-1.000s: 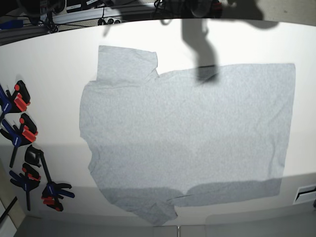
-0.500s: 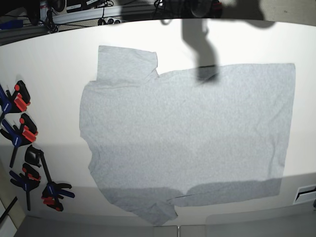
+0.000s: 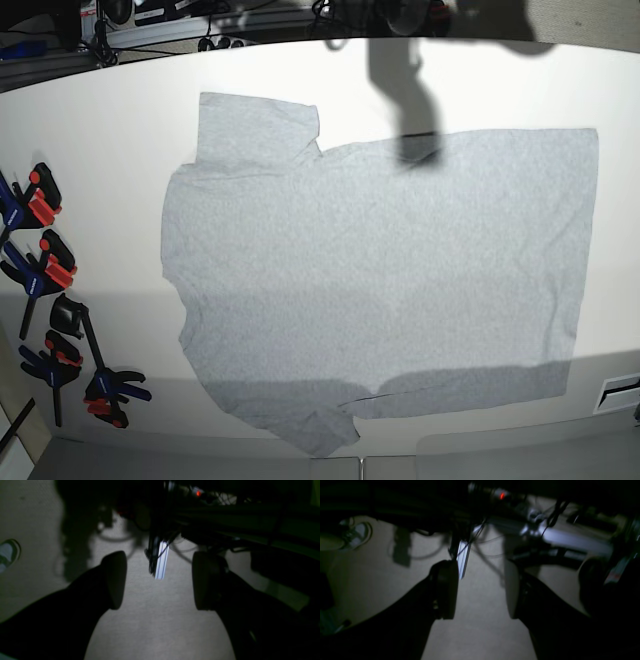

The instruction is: Fold the T-shirt properly

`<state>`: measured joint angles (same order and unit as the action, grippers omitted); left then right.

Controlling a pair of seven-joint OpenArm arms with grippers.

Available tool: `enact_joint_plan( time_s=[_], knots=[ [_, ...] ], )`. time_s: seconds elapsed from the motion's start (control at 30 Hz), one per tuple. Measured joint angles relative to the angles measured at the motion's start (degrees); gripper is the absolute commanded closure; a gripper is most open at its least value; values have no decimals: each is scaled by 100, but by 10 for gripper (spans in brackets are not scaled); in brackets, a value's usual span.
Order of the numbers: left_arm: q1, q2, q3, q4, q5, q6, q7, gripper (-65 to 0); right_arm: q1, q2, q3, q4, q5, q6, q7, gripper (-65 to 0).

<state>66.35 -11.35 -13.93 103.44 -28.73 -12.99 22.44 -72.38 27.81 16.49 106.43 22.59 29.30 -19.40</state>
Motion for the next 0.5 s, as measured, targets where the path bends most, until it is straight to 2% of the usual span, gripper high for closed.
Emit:
enact_joint_plan(
  time_s=[0.07,0.17,0.27,0.33,0.4,0.5],
  knots=[
    [0,7,-39,302,4,234,214,-385,0,0,136,173,-7,243,9,-277],
    [0,7,-256,754,37,251,367,-385,0,-2,302,437,-13,566,33,-277],
    [0,4,-654,1261,24,249,802,-385,11,2,437,710,-13,964,175,-277],
    [4,4,-942,1580,39,249,1038,-385,63,-2,481,890,-7,997,260,-277],
    [15,-17,-1182,1888,26,249,1029,-385,177,0,503,1038,-9,997,240,-277],
    [-92,-326,-1325,2288,22,236,793,-385,450,2,503,1250,-13,997,236,-277]
  ],
)
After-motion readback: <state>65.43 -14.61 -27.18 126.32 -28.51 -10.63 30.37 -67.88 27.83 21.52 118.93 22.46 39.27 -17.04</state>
